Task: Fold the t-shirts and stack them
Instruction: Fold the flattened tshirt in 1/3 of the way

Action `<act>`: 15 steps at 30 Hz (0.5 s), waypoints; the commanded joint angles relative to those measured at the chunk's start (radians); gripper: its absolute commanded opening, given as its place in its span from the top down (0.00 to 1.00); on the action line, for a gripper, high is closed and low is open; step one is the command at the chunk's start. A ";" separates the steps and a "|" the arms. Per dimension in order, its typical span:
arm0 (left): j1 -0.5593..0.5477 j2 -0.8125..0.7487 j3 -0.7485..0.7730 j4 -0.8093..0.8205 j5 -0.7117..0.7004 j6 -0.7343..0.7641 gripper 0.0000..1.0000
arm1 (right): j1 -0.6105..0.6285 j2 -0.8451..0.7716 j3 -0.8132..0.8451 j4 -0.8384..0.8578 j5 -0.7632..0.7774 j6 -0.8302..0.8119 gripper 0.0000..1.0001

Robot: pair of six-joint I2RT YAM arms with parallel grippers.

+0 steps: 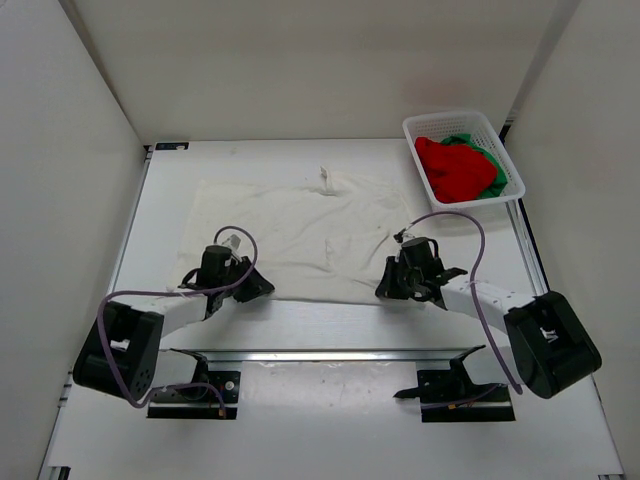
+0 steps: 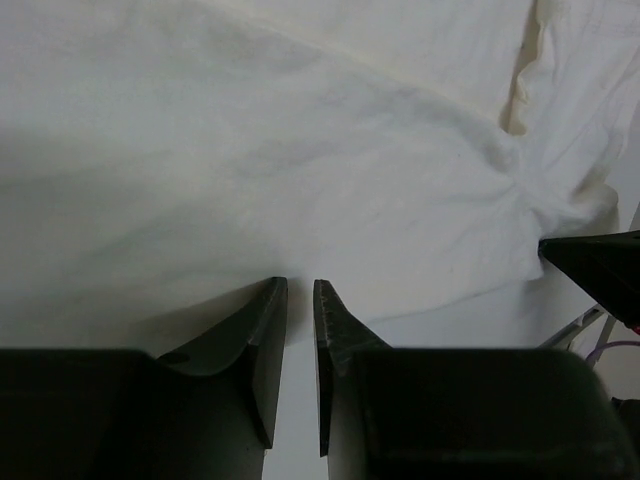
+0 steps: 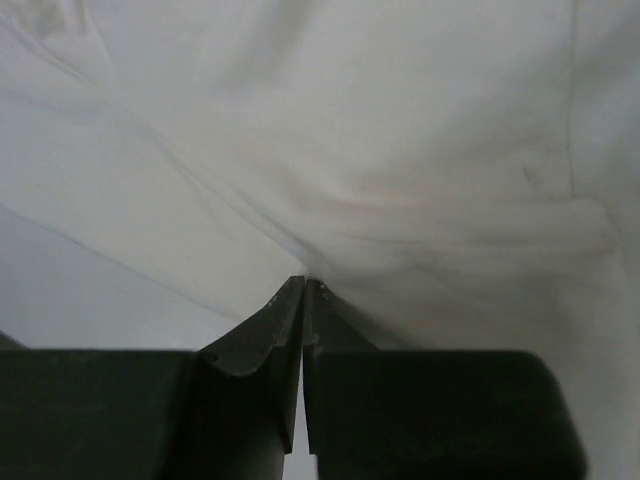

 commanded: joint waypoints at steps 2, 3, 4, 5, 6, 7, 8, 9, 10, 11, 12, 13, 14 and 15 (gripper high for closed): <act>-0.030 -0.103 -0.069 -0.097 0.004 -0.003 0.70 | -0.011 -0.085 0.037 -0.125 -0.027 -0.029 0.95; -0.039 -0.124 -0.057 -0.111 0.003 -0.011 0.69 | -0.021 -0.089 0.079 -0.130 -0.047 -0.037 0.91; -0.036 -0.135 -0.049 -0.117 0.003 -0.011 0.69 | -0.044 -0.094 0.106 -0.128 -0.051 -0.034 0.87; -0.041 -0.158 -0.028 -0.122 0.003 -0.006 0.68 | -0.065 -0.086 0.158 -0.122 -0.056 -0.051 0.86; -0.044 -0.157 -0.016 -0.137 -0.001 -0.005 0.66 | -0.076 -0.079 0.217 -0.104 -0.059 -0.061 0.82; -0.041 -0.163 0.021 -0.137 -0.001 0.015 0.65 | -0.093 -0.039 0.251 -0.097 -0.061 -0.071 0.81; -0.056 -0.166 0.055 -0.137 -0.024 0.023 0.65 | -0.123 0.020 0.321 -0.079 -0.070 -0.097 0.81; -0.071 -0.155 0.094 -0.163 -0.044 0.041 0.65 | -0.139 0.092 0.396 -0.059 -0.067 -0.117 0.81; -0.084 -0.150 0.115 -0.165 -0.058 0.050 0.65 | -0.156 0.181 0.483 -0.053 -0.070 -0.123 0.84; -0.093 -0.134 0.128 -0.147 -0.047 0.053 0.65 | -0.180 0.225 0.527 -0.056 -0.070 -0.135 0.88; -0.107 -0.114 0.139 -0.148 -0.033 0.056 0.65 | -0.193 0.304 0.608 -0.051 -0.055 -0.134 0.89; -0.117 -0.103 0.139 -0.107 -0.024 0.046 0.66 | -0.206 0.382 0.689 -0.030 -0.041 -0.131 0.89; -0.128 -0.088 0.139 -0.093 -0.020 0.044 0.66 | -0.225 0.416 0.720 -0.021 -0.042 -0.129 0.89; -0.134 -0.072 0.129 -0.082 -0.004 0.043 0.66 | -0.246 0.494 0.793 -0.009 -0.039 -0.134 0.88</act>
